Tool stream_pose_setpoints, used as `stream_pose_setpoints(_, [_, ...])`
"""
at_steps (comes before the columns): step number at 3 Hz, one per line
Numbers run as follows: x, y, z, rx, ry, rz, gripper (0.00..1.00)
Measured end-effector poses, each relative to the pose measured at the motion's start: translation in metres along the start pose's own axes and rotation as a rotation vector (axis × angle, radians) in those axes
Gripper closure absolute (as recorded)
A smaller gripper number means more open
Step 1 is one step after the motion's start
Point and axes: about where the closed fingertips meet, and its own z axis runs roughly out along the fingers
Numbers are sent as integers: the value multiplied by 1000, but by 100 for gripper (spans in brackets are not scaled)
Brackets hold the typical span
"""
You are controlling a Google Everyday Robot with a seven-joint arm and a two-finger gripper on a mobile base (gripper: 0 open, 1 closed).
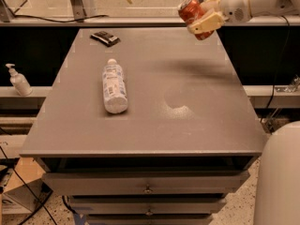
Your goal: Place coke can upright
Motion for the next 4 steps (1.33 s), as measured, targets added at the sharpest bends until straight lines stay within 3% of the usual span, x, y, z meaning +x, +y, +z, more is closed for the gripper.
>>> stream_pose_setpoints(2, [21, 8, -6, -44, -120, 60, 100])
stream_pose_setpoints(4, [43, 12, -8, -17, -303, 142, 100])
